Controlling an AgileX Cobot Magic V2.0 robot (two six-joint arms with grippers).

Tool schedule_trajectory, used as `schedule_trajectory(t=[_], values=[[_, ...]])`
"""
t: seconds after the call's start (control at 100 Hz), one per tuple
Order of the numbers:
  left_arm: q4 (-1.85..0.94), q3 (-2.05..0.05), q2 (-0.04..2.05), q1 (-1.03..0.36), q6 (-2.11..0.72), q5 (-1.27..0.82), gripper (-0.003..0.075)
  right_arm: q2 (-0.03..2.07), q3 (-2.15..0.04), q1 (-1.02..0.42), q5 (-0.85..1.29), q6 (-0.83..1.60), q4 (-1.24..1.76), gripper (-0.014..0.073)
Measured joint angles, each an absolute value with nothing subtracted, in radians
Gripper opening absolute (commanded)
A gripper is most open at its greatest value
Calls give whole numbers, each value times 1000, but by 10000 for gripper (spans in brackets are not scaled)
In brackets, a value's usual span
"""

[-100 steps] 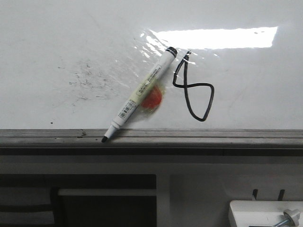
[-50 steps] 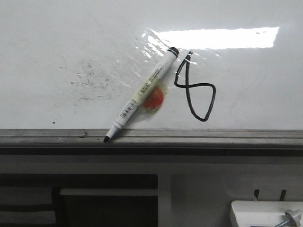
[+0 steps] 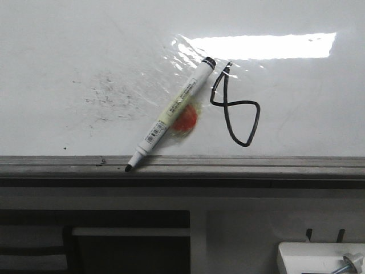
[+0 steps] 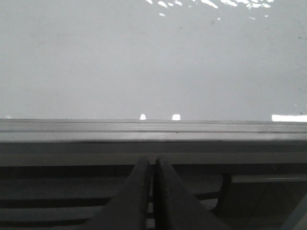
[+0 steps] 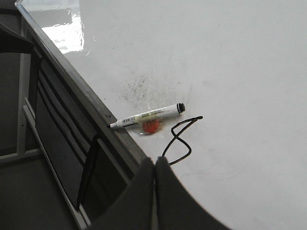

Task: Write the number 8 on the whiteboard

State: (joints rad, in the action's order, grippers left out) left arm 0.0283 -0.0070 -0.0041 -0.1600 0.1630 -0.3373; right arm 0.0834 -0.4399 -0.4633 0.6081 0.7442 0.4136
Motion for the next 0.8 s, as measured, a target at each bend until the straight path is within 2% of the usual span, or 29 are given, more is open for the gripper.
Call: schedule_trajectory(t=[0.8], values=[[0, -7, -4, -141, 165, -345, -20, 83, -438, -463, 610, 743, 414, -53]])
